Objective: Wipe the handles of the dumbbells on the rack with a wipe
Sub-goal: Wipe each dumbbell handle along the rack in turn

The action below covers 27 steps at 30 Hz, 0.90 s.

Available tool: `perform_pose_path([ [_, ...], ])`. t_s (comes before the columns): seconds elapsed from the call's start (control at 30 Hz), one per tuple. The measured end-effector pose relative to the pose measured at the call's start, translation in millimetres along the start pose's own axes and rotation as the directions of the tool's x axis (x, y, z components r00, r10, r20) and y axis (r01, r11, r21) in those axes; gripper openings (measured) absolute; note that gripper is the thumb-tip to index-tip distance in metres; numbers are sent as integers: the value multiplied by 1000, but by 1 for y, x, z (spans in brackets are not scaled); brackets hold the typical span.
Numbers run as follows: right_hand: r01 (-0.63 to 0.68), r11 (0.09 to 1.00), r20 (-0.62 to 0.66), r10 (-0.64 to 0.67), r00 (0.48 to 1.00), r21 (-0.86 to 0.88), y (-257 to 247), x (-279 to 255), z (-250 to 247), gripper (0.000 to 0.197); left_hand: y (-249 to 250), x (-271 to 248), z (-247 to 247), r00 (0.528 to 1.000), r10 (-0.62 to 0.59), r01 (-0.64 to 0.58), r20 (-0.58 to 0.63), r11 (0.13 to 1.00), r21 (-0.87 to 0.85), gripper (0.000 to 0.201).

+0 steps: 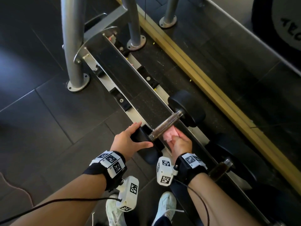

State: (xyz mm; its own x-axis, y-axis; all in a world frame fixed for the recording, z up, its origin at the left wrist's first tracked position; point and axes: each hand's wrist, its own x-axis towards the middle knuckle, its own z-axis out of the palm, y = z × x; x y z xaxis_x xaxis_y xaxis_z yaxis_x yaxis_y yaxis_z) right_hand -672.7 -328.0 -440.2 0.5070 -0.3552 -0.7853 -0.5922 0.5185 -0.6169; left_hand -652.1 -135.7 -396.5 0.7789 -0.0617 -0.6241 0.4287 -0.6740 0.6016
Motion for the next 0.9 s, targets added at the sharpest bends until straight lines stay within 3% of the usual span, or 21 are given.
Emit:
perform_pose_path([
  [0.1,-38,996,57,34,998,77,-7,2,10,24,0,-1,1,1000,1,-1,1,1000,-2,96],
  [0.2,-8,1000,58,8,998,2,-4,2,20,21,0,-1,0,1000,-6,6,-2,1000,10,96],
  [0.3,34,996,-43,-37,998,-84,3,-4,14,37,1,0,-1,1000,-7,7,3,1000,13,96],
  [0.43,72,987,-19,-75,997,-146,9,-12,3,43,2,0,0,1000,-21,21,2,1000,-4,96],
  [0.67,-48,973,58,62,996,-224,8,-7,18,31,1,-1,0,1000,-16,16,-3,1000,-3,96],
  [0.9,7,999,166,0,986,-44,9,-22,11,31,2,-3,0,1000,-7,6,-9,1000,-19,95],
])
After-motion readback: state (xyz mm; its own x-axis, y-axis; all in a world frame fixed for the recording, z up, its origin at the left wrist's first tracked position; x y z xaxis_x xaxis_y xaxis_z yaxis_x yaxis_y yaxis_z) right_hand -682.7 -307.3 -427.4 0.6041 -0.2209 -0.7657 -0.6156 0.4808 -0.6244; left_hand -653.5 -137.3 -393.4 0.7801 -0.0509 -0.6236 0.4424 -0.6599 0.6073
